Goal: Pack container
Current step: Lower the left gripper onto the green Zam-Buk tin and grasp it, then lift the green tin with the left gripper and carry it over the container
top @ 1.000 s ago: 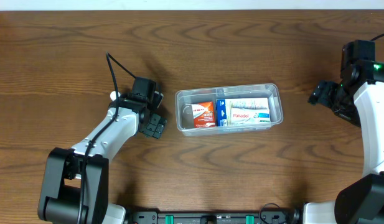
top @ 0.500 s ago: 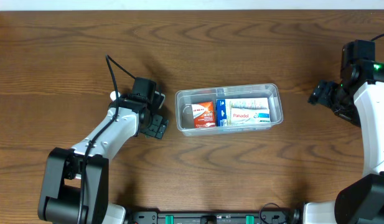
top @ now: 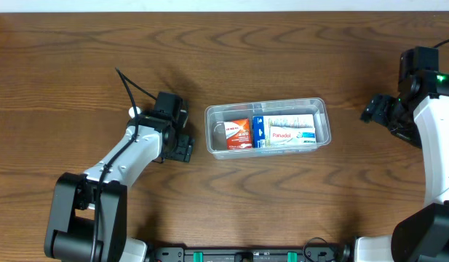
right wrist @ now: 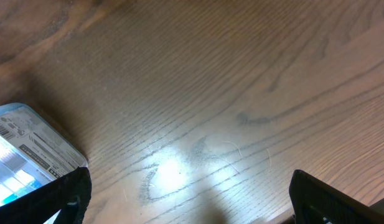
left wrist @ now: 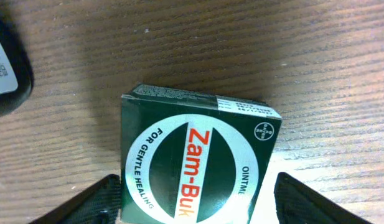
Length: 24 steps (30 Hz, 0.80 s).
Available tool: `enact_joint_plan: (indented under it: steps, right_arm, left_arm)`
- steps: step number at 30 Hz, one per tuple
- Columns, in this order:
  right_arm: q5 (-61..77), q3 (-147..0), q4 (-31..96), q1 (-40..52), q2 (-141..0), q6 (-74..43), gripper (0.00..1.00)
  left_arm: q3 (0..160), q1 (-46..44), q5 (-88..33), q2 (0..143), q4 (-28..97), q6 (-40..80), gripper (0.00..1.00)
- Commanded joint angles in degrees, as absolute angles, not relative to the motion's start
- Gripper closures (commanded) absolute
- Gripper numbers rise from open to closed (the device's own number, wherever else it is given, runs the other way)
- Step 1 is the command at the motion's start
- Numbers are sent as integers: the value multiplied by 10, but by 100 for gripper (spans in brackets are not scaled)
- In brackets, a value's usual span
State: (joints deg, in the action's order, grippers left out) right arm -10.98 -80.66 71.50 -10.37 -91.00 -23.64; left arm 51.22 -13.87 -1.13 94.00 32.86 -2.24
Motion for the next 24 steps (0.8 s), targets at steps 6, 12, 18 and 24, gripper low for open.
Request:
enact_joint_plan:
  steps: [6, 12, 18, 24]
  right_arm:
    - [-114, -806, 715, -107, -908, -239, 1]
    - [-114, -806, 715, -107, -908, -239, 1]
    - [-114, -806, 715, -107, -908, -239, 1]
    - [-114, -806, 715, -107, -908, -239, 1]
  left_arm:
    - [512, -136, -11, 945, 333, 49, 24]
    - [512, -136, -11, 945, 324, 41, 23]
    - [512, -136, -11, 945, 311, -10, 23]
    - [512, -136, -11, 945, 307, -58, 23]
